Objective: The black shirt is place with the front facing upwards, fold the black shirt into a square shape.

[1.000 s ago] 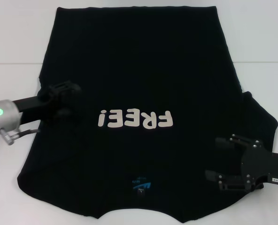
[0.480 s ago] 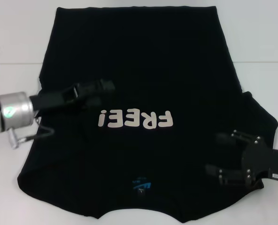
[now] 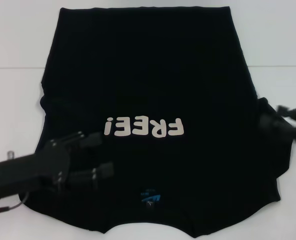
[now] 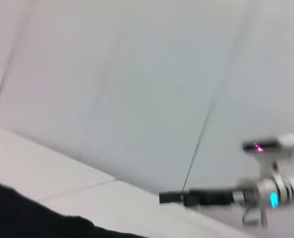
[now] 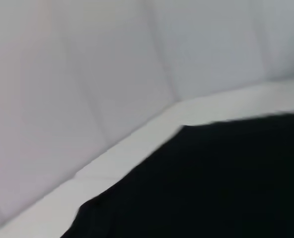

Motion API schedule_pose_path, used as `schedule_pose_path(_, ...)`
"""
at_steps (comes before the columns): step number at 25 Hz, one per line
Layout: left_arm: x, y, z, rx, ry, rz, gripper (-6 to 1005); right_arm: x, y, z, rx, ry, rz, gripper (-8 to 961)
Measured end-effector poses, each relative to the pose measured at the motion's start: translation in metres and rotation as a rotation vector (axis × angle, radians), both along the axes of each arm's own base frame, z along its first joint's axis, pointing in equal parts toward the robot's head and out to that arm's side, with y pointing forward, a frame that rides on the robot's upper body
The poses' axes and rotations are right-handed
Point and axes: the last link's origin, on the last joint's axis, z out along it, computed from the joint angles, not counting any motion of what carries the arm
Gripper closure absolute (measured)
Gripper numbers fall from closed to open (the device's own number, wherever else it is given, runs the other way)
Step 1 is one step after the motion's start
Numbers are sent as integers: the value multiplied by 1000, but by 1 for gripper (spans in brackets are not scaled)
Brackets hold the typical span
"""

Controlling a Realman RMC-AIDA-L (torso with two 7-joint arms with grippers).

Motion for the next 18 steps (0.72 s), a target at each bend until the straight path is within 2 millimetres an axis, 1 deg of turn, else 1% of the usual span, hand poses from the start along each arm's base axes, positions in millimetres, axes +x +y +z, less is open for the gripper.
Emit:
schedule_pose_path(2,-6,-3,1,18,44,-17,122,6,5,17,-34,50,-108,13)
schedule_pose_path(6,-17,-9,-2,-31,144,-22,121,15,9,55,-117,127,-292,13)
schedule_pose_path(10,-22,-11,3,-12,209,-29,120,22,11,97,-175,148,-467,13)
schedule_pose_path(11,-22,-11,4,-8,215,-30,120,23,12,104,-191,145,-513,13)
schedule_pose_path(12,-22,-11,6,-7,219,-28,120,25,16,119,-231,117,-624,13)
schedule_pose_path(13,-22,-11,6,-7,219,-28,120,25,16,119,-231,117,-624,13)
schedule_pose_path(14,-22,-11,7,-9,218,-27,120,25,19,123,-249,95,-668,13)
schedule_pose_path(17,-22,-10,7,-10,219,-25,119,19,31,132,-289,15,-742,13)
schedule_pose_path(18,-22,-10,7,-10,221,-24,119,17,34,132,-301,-10,-753,13)
